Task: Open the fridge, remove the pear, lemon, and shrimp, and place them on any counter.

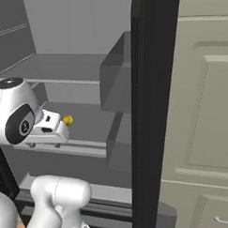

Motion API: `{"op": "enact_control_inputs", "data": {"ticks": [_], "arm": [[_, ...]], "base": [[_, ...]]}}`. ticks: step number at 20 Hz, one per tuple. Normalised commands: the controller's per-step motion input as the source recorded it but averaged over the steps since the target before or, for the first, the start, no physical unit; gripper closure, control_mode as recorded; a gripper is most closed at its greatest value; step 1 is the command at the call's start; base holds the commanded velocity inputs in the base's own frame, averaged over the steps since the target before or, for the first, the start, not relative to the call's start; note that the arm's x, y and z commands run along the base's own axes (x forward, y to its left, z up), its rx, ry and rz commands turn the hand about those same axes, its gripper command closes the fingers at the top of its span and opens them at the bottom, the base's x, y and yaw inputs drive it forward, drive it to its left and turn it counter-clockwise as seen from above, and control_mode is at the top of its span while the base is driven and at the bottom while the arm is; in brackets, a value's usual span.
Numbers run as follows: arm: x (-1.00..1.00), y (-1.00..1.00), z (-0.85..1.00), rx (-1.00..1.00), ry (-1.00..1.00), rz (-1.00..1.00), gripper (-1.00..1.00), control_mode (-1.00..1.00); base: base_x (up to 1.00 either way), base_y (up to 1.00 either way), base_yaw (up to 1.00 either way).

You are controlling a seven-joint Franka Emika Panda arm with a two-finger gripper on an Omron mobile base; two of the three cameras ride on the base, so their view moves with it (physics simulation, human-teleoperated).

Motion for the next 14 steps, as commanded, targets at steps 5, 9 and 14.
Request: {"op": "enact_control_inputs", "data": {"ticks": [5,9,14], "arm": [[0.43,0.13,-0.04,0.07,-0.08,0.10,-1.00,-1.00],[0.41,0.15,-0.04,0.09,-0.17,0.06,-1.00,-1.00],[0.44,0.20,-0.03,0.11,-0.06,0.01,-1.00,-1.00]], "base": [[0.00,0.00,0.00],[0.00,0.00,0.00],[0.00,0.00,0.00]]}}
